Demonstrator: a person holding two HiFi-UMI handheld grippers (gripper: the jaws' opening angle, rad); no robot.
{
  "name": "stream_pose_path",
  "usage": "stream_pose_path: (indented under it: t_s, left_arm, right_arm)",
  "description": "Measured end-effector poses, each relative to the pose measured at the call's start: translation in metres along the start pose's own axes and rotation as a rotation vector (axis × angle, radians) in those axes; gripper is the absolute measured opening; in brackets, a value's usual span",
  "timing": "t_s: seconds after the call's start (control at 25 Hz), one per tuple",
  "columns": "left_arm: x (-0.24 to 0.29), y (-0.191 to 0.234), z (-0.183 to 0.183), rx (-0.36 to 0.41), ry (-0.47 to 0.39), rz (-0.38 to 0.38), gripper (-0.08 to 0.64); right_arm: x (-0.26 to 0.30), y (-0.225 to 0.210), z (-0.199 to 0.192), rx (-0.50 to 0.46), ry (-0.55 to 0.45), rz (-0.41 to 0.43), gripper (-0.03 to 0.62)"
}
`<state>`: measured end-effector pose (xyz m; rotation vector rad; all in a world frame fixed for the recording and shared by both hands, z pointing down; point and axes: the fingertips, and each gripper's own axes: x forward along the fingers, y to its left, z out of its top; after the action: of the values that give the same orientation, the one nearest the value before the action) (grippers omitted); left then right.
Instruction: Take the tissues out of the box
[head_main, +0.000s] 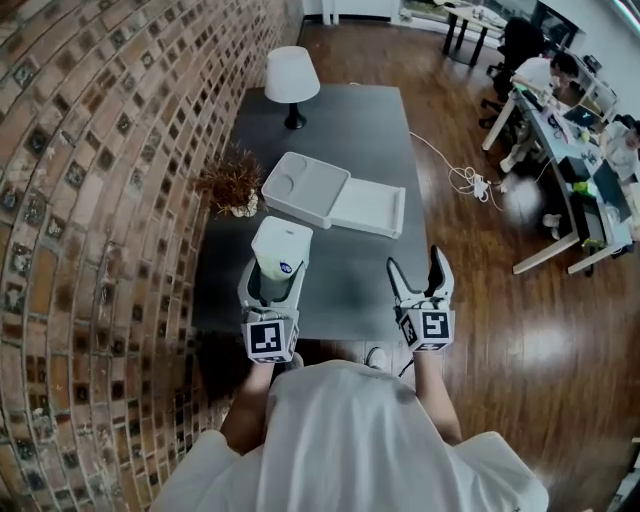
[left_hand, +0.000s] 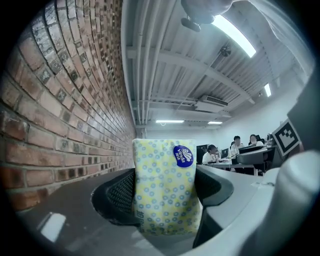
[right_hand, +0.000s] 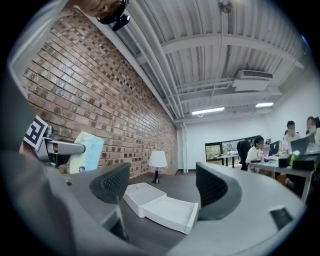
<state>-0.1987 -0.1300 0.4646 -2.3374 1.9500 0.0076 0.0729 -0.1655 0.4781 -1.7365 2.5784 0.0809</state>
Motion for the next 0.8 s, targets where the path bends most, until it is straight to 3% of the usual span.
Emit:
stream_pose_path:
  t_s: [0.44, 0.8]
  left_arm:
    - [0.022, 0.004, 0.000, -0.011, 0.017, -0.034, 0.353]
    - [0.026, -0.012, 0.004, -0.011, 0.022, -0.087, 0.354]
  right_arm:
    - [0.011, 0.008, 0.023, -0.049, -0.039, 0.000, 0.405]
    - [0.000, 0.013, 0.023, -0.024, -0.040, -0.011, 0.405]
